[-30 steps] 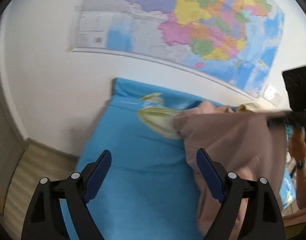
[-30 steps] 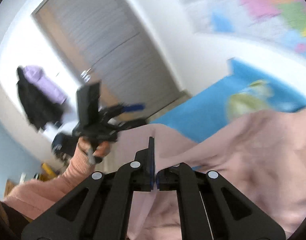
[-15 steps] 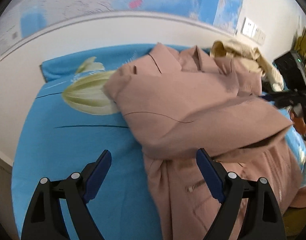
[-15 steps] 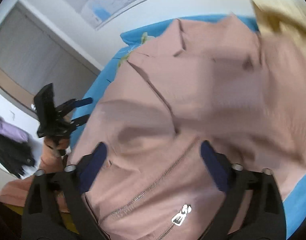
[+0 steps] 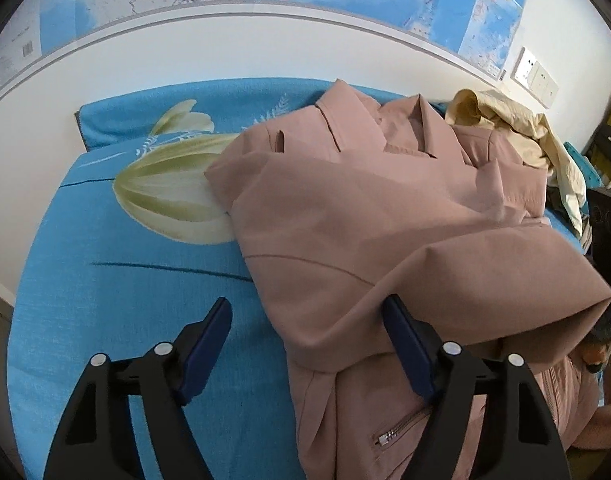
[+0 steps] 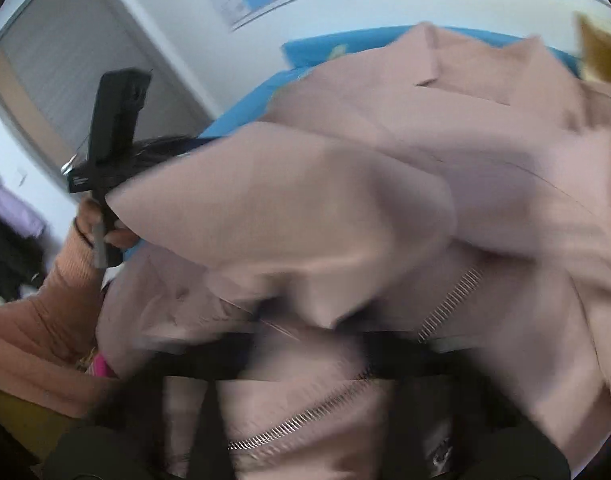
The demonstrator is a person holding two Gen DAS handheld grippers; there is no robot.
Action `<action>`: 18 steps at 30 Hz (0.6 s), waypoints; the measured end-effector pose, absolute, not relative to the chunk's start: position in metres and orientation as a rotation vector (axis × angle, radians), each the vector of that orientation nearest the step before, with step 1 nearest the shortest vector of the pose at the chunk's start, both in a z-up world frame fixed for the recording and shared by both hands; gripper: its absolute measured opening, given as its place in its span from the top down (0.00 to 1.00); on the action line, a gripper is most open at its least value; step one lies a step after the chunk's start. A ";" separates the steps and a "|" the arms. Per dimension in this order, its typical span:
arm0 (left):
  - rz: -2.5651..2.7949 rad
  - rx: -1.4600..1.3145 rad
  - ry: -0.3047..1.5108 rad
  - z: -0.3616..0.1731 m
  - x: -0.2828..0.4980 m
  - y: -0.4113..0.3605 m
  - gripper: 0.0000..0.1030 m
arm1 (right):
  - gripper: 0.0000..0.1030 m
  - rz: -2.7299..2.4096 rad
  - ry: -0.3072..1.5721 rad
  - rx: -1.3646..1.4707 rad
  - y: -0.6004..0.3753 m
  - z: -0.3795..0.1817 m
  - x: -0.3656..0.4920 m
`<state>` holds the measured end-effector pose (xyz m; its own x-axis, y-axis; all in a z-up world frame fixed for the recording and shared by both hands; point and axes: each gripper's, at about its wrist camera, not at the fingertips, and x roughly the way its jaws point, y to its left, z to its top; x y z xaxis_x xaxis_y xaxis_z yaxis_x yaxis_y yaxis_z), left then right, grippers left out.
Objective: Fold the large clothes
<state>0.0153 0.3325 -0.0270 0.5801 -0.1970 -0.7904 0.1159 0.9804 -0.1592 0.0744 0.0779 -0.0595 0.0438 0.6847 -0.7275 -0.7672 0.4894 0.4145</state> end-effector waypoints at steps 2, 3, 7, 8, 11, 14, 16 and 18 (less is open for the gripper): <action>-0.173 -0.100 0.929 -0.023 0.015 0.333 0.31 | 0.97 1.114 0.987 -0.109 0.071 -0.034 0.084; -0.165 -0.102 0.919 -0.020 0.014 0.334 0.31 | 0.97 1.097 0.959 -0.127 0.065 -0.019 0.090; -0.176 -0.134 0.868 -0.004 0.013 0.337 0.31 | 0.95 0.994 0.891 -0.247 0.028 0.042 0.122; -0.186 -0.145 0.862 -0.002 0.014 0.337 0.31 | 0.90 0.946 0.889 -0.299 0.020 0.052 0.130; -0.208 -0.155 0.859 -0.001 0.020 0.334 0.31 | 0.55 0.795 0.918 -0.482 0.013 0.046 0.143; -0.210 -0.169 0.898 -0.011 0.030 0.330 0.28 | 0.28 0.685 0.963 -0.502 0.007 0.022 0.151; -0.190 -0.157 0.929 -0.019 0.037 0.327 0.28 | 0.25 0.710 0.961 -0.418 -0.008 0.008 0.148; -0.162 -0.148 0.969 -0.029 0.044 0.326 0.28 | 0.13 0.753 0.951 -0.304 -0.029 0.001 0.144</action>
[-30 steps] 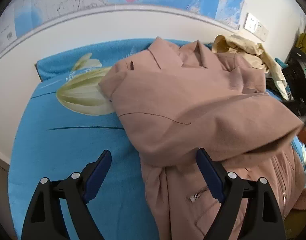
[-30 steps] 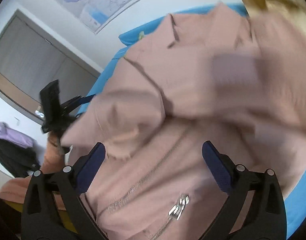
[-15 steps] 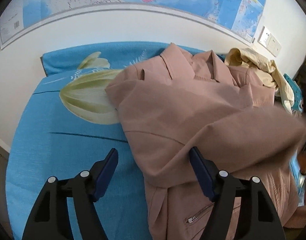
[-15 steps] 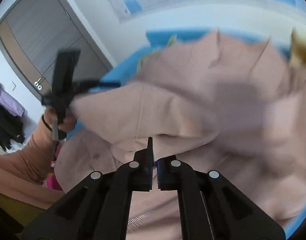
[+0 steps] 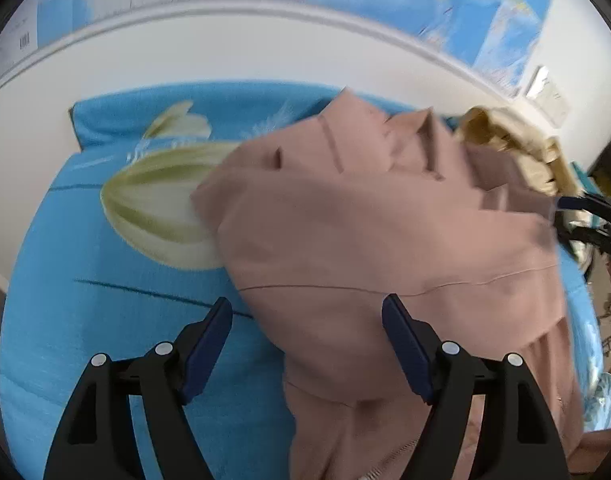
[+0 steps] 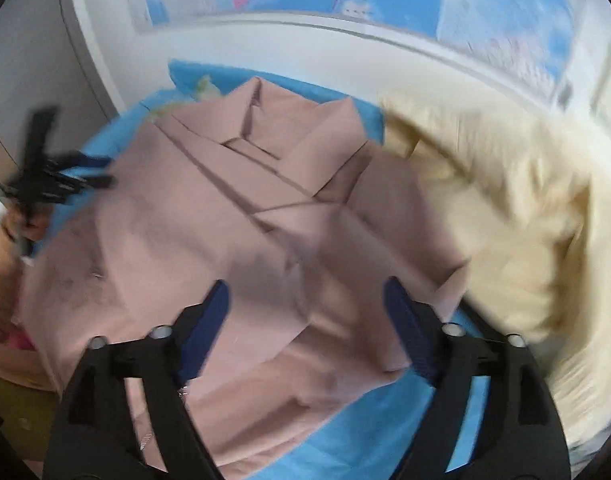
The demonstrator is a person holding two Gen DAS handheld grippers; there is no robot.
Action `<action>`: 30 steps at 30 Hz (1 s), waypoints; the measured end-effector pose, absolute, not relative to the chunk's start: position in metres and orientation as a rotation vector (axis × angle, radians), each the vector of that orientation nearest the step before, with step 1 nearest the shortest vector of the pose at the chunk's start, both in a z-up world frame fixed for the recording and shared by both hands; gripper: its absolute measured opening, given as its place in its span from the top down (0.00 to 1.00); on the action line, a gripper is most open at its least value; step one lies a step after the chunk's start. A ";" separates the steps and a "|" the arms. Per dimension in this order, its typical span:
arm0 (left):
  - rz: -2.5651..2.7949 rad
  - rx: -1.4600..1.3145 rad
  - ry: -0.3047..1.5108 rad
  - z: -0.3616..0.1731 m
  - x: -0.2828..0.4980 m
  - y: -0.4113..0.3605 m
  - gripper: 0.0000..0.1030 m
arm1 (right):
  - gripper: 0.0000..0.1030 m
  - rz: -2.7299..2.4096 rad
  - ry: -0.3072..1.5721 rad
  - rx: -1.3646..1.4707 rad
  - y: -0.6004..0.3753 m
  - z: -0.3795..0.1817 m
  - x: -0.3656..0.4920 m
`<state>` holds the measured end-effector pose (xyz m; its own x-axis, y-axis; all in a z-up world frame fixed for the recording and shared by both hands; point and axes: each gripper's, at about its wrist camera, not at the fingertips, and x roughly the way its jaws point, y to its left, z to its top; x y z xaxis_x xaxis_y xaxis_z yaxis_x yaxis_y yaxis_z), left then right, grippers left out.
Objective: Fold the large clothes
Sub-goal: 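Grasp the sleeve cuff with the right gripper and lay it across the jacket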
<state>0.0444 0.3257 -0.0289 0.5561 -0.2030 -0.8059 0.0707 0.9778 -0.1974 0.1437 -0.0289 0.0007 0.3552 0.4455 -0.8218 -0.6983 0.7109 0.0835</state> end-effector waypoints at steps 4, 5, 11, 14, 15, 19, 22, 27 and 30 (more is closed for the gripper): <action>-0.153 -0.153 0.985 -0.034 0.052 0.328 0.27 | 0.15 0.790 0.967 -0.041 -0.075 -0.022 0.128; -0.153 -0.148 0.983 -0.034 0.054 0.328 0.27 | 0.24 0.811 0.978 0.006 -0.080 -0.027 0.122; -0.134 -0.073 1.004 -0.041 0.074 0.313 0.34 | 0.91 0.893 1.020 0.098 -0.058 -0.056 0.106; -0.116 -0.049 0.998 -0.041 0.079 0.307 0.54 | 0.97 0.886 0.963 0.078 -0.049 -0.037 0.105; -0.109 -0.052 0.987 -0.038 0.080 0.306 0.61 | 0.97 0.872 0.922 0.062 -0.050 -0.024 0.103; -0.108 -0.077 0.932 -0.025 0.078 0.305 0.74 | 0.98 0.703 0.704 -0.060 -0.057 0.049 0.086; -0.057 -0.056 0.925 -0.027 0.084 0.302 0.74 | 0.89 0.589 0.644 -0.193 -0.045 0.063 0.080; -0.061 -0.109 0.938 -0.035 0.084 0.314 0.67 | 0.60 0.610 0.787 -0.142 -0.049 0.021 0.103; -0.063 -0.112 0.941 -0.033 0.077 0.321 0.51 | 0.33 0.578 0.835 -0.007 -0.078 0.001 0.112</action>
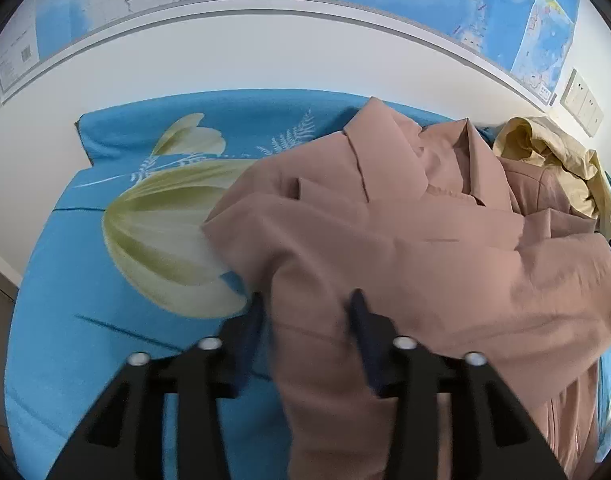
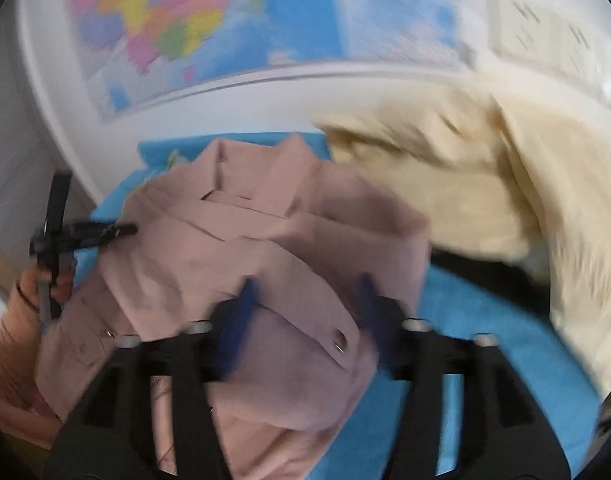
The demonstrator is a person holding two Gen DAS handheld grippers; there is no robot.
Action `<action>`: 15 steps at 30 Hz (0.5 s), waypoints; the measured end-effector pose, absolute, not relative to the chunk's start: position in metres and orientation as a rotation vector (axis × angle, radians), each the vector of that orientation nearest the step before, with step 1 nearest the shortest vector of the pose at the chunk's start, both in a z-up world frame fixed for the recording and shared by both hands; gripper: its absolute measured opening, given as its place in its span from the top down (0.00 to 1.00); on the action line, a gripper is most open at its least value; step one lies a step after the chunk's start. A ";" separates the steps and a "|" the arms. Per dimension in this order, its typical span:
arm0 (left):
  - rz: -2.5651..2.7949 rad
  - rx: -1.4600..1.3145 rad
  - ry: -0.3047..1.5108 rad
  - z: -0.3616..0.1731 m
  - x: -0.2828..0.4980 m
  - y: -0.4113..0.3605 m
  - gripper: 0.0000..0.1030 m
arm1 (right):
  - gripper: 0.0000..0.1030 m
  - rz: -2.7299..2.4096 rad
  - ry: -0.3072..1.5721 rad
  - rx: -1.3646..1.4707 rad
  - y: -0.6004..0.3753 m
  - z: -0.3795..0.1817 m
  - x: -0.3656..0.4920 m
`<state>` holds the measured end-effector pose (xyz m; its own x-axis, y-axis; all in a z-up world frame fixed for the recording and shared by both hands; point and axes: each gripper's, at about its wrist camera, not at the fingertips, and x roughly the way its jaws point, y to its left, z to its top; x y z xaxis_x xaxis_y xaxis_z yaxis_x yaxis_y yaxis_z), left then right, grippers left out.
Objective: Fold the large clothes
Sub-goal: 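Grasp the sleeve cuff with the right gripper and lay it across the jacket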
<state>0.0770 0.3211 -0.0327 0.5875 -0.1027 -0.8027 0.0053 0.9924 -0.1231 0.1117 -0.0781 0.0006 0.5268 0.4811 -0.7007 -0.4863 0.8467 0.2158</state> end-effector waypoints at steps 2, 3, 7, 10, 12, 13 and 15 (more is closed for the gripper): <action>-0.073 -0.102 0.945 -0.032 0.074 0.323 0.38 | 0.31 0.618 0.902 0.118 -0.097 -0.018 0.115; -0.096 -0.104 0.955 -0.033 0.074 0.322 0.26 | 0.30 0.627 0.919 0.142 -0.099 -0.024 0.116; -0.117 -0.060 0.995 -0.043 0.079 0.309 0.27 | 0.58 0.710 0.972 0.118 -0.080 -0.047 0.112; -0.123 -0.042 0.999 -0.046 0.084 0.299 0.56 | 0.84 0.704 0.964 0.049 -0.059 -0.043 0.111; -0.108 -0.048 0.980 -0.042 0.083 0.301 0.66 | 0.84 0.599 0.850 -0.050 -0.058 -0.019 0.102; -0.107 -0.067 0.967 -0.039 0.082 0.304 0.71 | 0.83 0.542 0.771 -0.086 -0.061 0.000 0.096; -0.096 -0.082 0.944 -0.034 0.079 0.310 0.76 | 0.79 0.534 0.696 -0.085 -0.065 0.019 0.089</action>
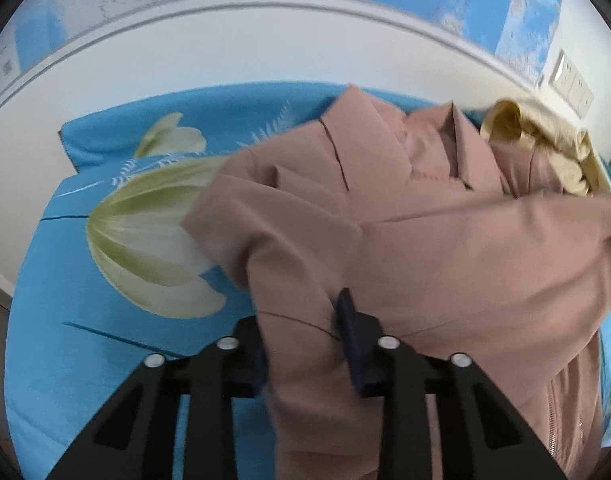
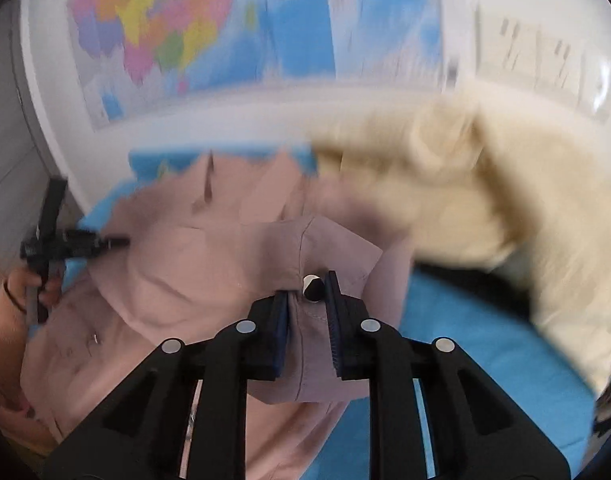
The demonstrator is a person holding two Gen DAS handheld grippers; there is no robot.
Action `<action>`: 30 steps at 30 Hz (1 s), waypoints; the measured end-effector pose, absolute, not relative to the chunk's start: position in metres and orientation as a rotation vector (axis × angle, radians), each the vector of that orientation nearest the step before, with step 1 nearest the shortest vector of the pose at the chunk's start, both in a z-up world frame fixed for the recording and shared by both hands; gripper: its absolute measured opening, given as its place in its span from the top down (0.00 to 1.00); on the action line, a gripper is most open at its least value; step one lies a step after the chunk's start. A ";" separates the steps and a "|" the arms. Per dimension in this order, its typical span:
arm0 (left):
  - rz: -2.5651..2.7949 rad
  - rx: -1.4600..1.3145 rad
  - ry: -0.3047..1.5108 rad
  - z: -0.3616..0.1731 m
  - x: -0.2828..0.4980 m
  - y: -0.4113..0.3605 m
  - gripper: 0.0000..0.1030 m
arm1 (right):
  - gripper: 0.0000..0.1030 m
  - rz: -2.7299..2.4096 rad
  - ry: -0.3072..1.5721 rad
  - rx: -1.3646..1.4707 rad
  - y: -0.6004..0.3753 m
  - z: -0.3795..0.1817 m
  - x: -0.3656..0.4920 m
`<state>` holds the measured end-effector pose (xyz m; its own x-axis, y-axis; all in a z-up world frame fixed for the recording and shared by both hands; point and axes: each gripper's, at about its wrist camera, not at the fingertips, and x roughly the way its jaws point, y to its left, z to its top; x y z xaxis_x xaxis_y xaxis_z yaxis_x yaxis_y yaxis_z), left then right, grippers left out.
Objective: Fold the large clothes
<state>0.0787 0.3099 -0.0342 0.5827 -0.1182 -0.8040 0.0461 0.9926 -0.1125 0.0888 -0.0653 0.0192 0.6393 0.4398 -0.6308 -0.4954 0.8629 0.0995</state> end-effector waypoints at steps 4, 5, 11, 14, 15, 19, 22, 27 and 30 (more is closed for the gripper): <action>-0.053 -0.094 0.925 -0.033 0.075 0.320 0.77 | 0.45 0.442 0.788 -0.227 -0.048 -0.011 0.105; -0.052 -0.105 0.925 -0.034 0.074 0.322 0.75 | 0.40 0.422 0.815 -0.264 -0.044 -0.023 0.109; -0.103 -0.164 0.910 -0.026 0.060 0.336 0.30 | 0.40 0.439 0.828 -0.092 -0.066 -0.033 0.102; -0.077 -0.081 0.905 -0.027 0.059 0.328 0.27 | 0.42 0.466 0.807 -0.126 -0.058 -0.029 0.097; -0.058 -0.064 0.912 -0.029 0.061 0.327 0.36 | 0.44 0.456 0.819 -0.157 -0.051 -0.034 0.100; -0.009 -0.102 0.954 -0.044 0.070 0.334 0.37 | 0.46 0.432 0.896 -0.206 -0.035 -0.062 0.126; -0.005 -0.118 0.945 -0.039 0.058 0.339 0.31 | 0.45 0.431 0.912 -0.180 -0.039 -0.060 0.131; -0.108 -0.173 0.921 -0.027 0.006 0.354 0.19 | 0.25 0.528 0.849 -0.041 -0.083 -0.025 0.085; -0.171 -0.231 0.931 -0.031 -0.028 0.361 0.19 | 0.22 0.604 0.905 0.033 -0.106 -0.027 0.058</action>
